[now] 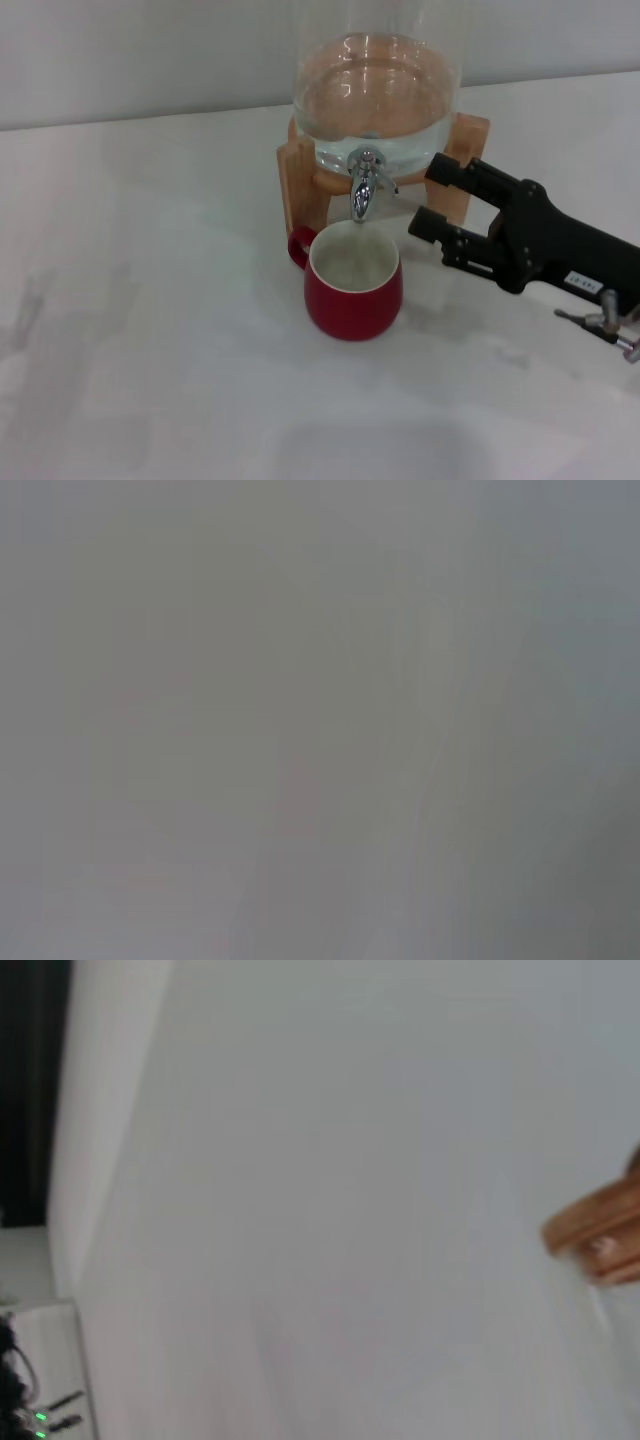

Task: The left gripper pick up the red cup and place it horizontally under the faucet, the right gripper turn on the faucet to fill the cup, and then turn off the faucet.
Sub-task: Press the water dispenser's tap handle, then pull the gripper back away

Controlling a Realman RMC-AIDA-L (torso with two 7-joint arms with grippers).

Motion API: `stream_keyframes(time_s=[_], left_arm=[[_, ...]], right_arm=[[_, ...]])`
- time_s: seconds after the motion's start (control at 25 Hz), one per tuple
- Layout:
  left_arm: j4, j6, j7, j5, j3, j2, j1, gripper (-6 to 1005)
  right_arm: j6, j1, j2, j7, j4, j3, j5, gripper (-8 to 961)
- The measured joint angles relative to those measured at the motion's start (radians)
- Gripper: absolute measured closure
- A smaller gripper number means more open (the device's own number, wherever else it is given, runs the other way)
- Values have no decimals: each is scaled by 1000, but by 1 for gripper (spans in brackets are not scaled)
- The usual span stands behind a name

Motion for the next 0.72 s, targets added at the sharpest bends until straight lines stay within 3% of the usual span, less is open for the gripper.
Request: stream_keyframes(time_s=[0.28, 0.72], left_arm=[[0, 0, 0, 6, 0, 0, -4, 123], [0, -17, 0, 9, 1, 0, -13, 122]], right_arm=[[-2, 4, 17, 2, 0, -14, -44, 173], [87, 43, 20, 20, -1, -83, -35, 173]])
